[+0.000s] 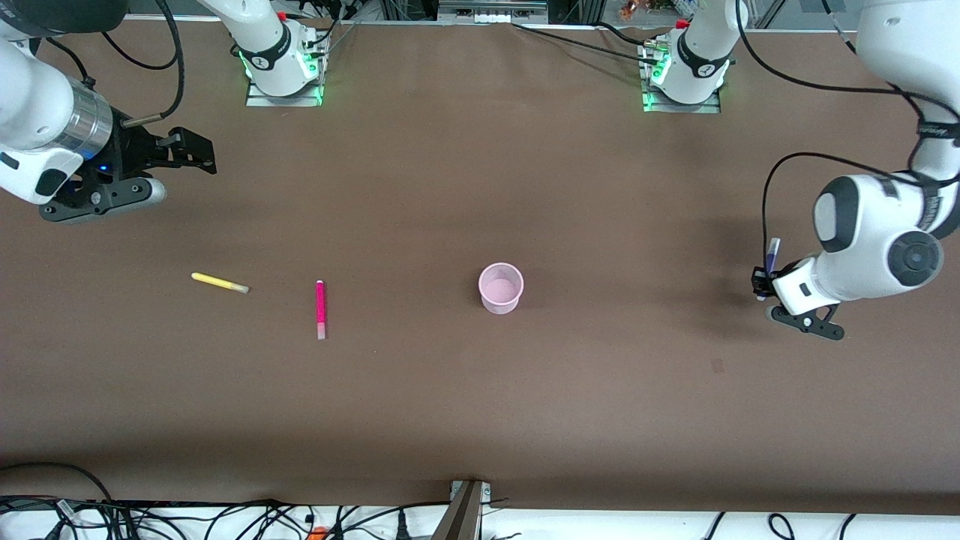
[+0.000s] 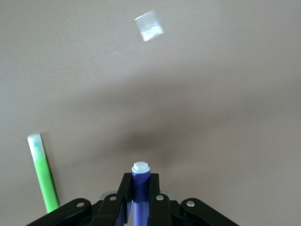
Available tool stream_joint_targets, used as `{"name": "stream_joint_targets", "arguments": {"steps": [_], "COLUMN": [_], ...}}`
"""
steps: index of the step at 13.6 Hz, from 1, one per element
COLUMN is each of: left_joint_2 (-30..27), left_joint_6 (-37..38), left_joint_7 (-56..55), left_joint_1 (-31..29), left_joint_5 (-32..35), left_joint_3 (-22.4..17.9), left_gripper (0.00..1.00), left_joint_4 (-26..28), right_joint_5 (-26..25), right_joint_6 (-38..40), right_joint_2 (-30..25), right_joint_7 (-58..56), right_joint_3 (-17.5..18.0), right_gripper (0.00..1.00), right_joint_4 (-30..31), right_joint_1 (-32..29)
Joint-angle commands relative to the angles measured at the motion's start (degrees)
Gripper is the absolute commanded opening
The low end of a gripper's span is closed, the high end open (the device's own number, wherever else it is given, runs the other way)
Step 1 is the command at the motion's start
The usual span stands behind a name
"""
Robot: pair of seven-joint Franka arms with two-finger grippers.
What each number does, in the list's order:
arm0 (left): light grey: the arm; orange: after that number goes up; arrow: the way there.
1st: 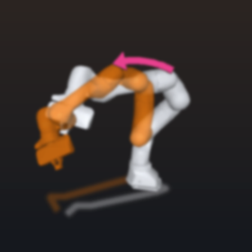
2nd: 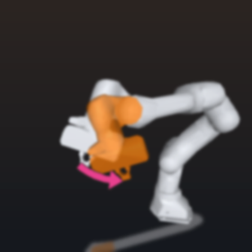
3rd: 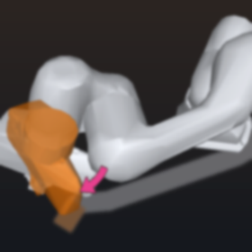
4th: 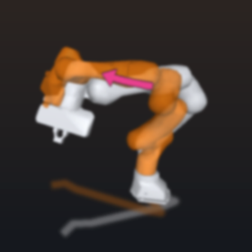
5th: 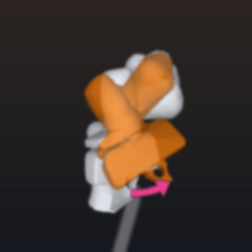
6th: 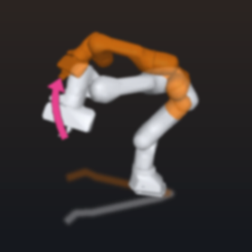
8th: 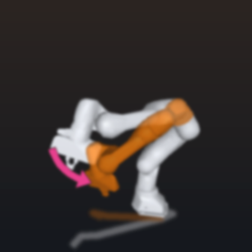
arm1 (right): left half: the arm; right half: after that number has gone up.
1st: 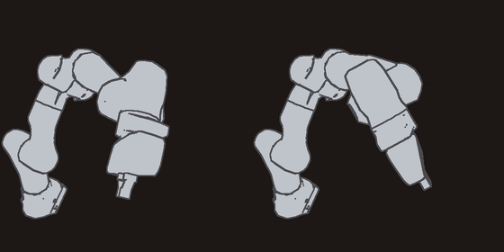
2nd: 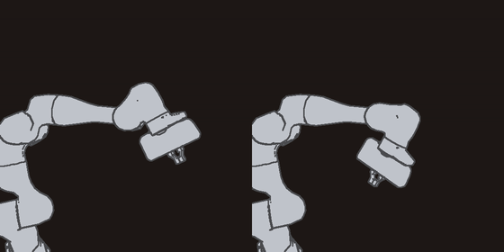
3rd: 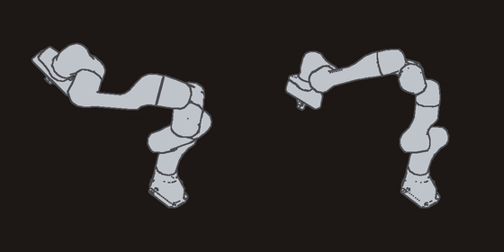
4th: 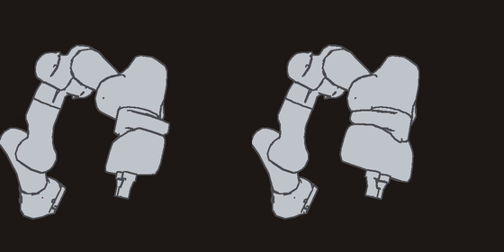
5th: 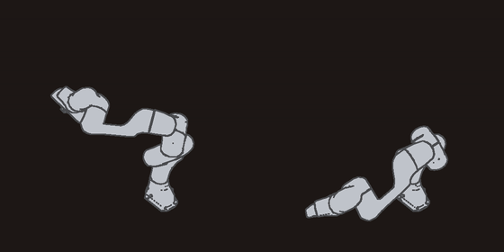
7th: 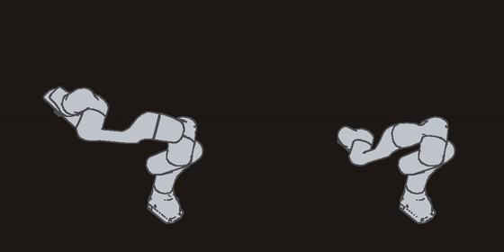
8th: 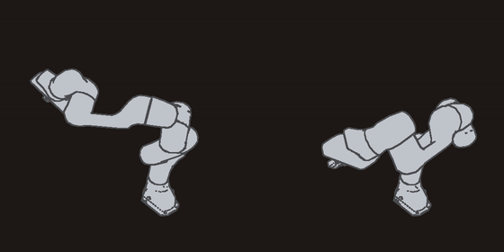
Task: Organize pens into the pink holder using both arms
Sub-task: 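Carry the purple marker with the left gripper over the pink holder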
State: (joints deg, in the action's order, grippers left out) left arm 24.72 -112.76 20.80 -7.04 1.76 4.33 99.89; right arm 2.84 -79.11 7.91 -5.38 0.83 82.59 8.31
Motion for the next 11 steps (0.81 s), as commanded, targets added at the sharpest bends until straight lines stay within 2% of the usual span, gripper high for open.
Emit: {"name": "stream_joint_targets", "arguments": {"steps": [1,4,6,9,11], "left_joint_2": [0.9,1.3,1.4,3.3,6.0], "left_joint_6": [11.5,11.3,7.1,-0.4,-10.0], "left_joint_7": [1.0,3.0,3.7,7.7,13.0], "left_joint_1": [0.1,0.4,0.5,1.0,1.0], "left_joint_5": [-7.7,-20.8,-26.5,-28.9,-29.3], "left_joint_3": [3.7,8.6,13.0,20.7,26.2], "left_gripper": [0.00,0.00,0.00,0.00,0.00], "left_joint_4": [-8.6,-9.3,-9.6,-11.8,-11.9], "right_joint_5": [0.8,-0.5,-1.5,-1.4,-1.1], "right_joint_6": [0.5,-0.2,-0.5,-0.4,-0.5], "right_joint_2": [-0.5,-0.3,-0.2,-0.2,-0.1], "right_joint_7": [-2.3,-2.4,-2.3,-2.4,-2.4], "right_joint_3": [-0.5,-0.4,-0.2,-0.3,-0.3], "right_gripper": [1.00,1.00,1.00,1.00,1.00], "right_joint_4": [0.2,0.2,0.2,0.7,1.3], "right_joint_1": [-0.5,0.2,0.8,0.7,0.7]}}
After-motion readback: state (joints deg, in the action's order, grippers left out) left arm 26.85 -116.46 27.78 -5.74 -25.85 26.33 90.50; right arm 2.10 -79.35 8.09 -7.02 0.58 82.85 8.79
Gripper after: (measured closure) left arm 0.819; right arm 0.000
